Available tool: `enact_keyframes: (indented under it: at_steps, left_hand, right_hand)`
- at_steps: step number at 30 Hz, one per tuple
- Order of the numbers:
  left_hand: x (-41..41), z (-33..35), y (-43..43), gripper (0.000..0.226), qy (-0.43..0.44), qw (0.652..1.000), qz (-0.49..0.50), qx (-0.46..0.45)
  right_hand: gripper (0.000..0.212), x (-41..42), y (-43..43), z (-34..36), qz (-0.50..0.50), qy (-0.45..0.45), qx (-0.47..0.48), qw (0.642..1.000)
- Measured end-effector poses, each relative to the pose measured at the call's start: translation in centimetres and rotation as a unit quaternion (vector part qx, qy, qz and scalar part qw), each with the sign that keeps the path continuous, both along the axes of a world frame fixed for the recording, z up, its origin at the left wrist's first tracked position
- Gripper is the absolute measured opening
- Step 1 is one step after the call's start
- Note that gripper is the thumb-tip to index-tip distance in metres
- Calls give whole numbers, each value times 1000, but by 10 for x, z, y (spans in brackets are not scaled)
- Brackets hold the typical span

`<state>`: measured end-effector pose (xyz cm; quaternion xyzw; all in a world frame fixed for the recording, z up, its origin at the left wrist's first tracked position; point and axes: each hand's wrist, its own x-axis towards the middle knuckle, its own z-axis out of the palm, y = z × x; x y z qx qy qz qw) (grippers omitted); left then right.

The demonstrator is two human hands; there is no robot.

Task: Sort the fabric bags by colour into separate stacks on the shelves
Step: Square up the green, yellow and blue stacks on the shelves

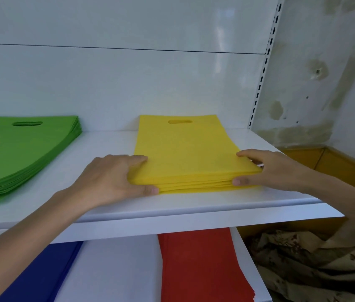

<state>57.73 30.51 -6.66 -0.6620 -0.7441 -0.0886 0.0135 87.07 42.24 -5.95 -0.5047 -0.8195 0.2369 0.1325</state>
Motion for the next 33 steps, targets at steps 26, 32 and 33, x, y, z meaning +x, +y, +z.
enact_keyframes:
  at_steps: [26,32,33]
  left_hand:
    - [-8,-12,5,42,70,937,-225,258]
    - [-10,-12,4,43,43,942,-209,261]
    - [-10,-12,4,43,51,940,-210,264]
  right_hand:
    - [36,4,-11,-9,258,-38,447,855]
    - [40,1,-3,-6,170,21,288,942]
    - [39,1,-1,-6,174,32,273,946]
